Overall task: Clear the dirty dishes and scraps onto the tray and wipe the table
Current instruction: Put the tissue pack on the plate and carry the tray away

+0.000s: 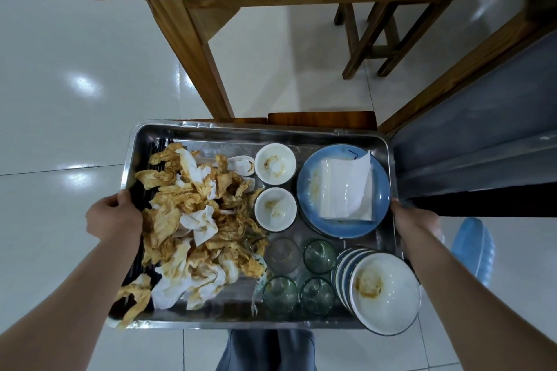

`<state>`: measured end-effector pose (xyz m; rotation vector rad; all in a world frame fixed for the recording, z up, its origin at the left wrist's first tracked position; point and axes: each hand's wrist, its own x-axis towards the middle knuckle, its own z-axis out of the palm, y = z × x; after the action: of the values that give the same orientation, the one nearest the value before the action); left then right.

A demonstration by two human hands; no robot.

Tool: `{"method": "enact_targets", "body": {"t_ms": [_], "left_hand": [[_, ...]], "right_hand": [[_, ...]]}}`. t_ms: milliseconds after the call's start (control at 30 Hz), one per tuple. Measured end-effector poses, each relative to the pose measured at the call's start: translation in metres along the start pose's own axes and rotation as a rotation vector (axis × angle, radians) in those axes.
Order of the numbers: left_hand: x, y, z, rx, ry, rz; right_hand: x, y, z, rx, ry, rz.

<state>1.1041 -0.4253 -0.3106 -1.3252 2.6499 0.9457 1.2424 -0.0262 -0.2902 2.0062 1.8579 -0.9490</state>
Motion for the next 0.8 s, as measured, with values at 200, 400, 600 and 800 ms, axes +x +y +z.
{"method": "enact_targets", "body": {"t_ms": [200,400,600,800], "left_hand": [[-0.009,0.006,-0.025,-0.017,0.006,0.022],[-0.028,0.028,-0.072,-0.039,0.011,0.028],[-0.057,0.045,-0.137,0.009,-0.036,0.106],[-0.080,0.057,-0.191,0.047,-0.087,0.223]], "right_hand": [[-0.012,0.003,-0.018,0.017,0.023,-0.019],[-0.049,0.011,-0.055,0.044,0.055,-0.044],[-0.098,0.033,-0.108,0.070,0.051,-0.036],[-0.147,0.067,-0.161,0.176,0.050,0.036]]}}
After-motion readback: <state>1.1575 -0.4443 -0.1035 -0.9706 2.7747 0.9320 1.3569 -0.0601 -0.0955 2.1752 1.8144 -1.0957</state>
